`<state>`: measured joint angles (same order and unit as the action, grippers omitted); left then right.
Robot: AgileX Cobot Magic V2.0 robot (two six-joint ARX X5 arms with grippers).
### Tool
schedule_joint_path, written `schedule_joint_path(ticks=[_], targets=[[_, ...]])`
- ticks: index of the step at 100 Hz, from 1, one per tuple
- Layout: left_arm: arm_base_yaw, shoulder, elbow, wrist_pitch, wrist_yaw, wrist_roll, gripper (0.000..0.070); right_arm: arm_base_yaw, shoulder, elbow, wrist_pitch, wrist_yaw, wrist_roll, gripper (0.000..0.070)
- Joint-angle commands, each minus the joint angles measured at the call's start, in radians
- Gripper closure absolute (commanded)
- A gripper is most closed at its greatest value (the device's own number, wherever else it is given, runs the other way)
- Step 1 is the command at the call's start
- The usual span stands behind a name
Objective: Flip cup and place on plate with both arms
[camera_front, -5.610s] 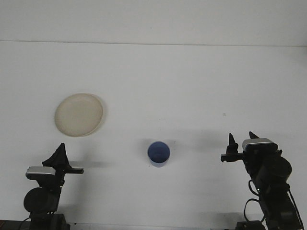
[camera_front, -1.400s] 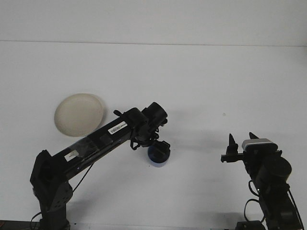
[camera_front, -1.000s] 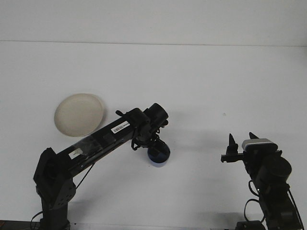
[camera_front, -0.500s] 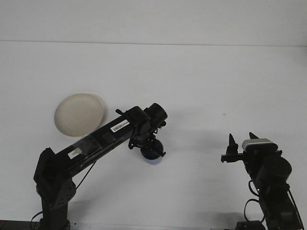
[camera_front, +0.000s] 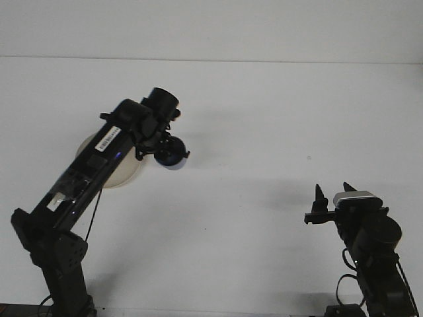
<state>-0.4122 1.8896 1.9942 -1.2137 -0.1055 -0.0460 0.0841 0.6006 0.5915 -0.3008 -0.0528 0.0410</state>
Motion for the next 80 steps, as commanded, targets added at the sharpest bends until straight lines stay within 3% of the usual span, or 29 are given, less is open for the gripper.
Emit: schedule_joint_path(ticks=[1,36,80], targets=[[0.058,0.01,0.021,-0.011,-0.011,0.009,0.0692,0.002,0.001,0.004,0.01,0.001,-0.004,0.0238],[0.368,0.011,0.008,-0.019,-0.011,0.015,0.0691,0.002,0.001,0.004,0.01,0.001,-0.004,0.0238],[0.463,0.011,-0.131,0.095,-0.01,0.028,0.0692,0.002,0.002,0.004,0.01,0.001,-0.004,0.0238]])
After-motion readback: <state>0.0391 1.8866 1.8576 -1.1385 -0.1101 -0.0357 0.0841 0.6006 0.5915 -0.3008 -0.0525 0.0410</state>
